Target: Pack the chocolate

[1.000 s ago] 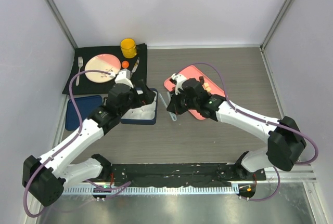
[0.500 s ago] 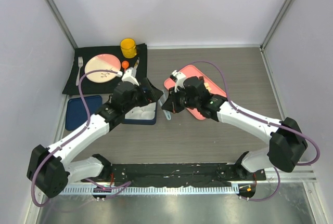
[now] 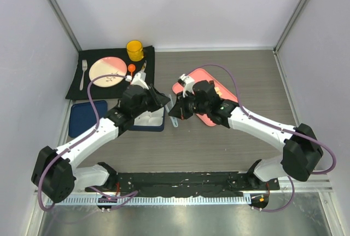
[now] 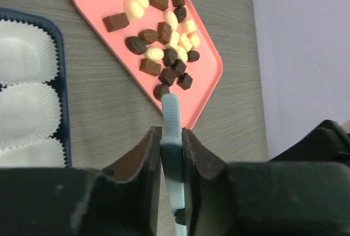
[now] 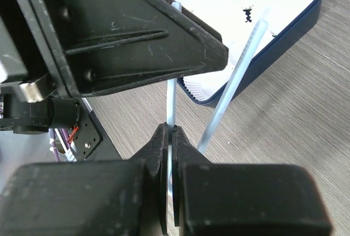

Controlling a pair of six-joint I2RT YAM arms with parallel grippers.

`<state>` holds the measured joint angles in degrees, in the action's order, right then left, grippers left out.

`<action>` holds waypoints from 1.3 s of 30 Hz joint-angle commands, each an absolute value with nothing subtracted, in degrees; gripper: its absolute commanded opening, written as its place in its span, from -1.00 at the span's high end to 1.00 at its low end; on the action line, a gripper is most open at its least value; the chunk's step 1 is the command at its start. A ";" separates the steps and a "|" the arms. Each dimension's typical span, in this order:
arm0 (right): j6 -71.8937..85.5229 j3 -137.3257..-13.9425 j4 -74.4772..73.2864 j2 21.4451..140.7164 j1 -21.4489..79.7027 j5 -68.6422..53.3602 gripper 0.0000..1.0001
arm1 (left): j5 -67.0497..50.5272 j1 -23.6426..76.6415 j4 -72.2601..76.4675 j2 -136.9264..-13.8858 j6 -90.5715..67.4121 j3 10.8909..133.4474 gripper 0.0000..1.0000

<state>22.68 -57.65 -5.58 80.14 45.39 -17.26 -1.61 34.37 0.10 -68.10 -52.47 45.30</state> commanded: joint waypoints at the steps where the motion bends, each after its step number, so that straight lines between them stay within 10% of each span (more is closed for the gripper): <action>1: 22.76 -60.47 -2.29 79.28 45.35 -16.96 0.91 | -1.50 34.10 3.43 -67.77 -54.40 45.00 0.69; 4: 22.59 -59.86 -0.62 78.31 45.44 -16.44 0.74 | 2.80 34.10 2.64 -66.80 -57.56 43.69 0.88; 8: 23.11 -57.32 3.94 75.77 45.35 -12.14 -0.24 | 5.53 33.14 2.81 -65.22 -63.35 42.28 0.93; 13: 23.38 -55.64 5.10 72.17 45.26 -3.88 -0.67 | 5.63 31.03 5.09 -64.60 -68.37 41.92 0.92; 39: 15.20 -49.48 22.94 76.73 45.44 -6.68 -0.55 | 0.35 29.53 12.22 -68.64 -88.94 43.51 0.86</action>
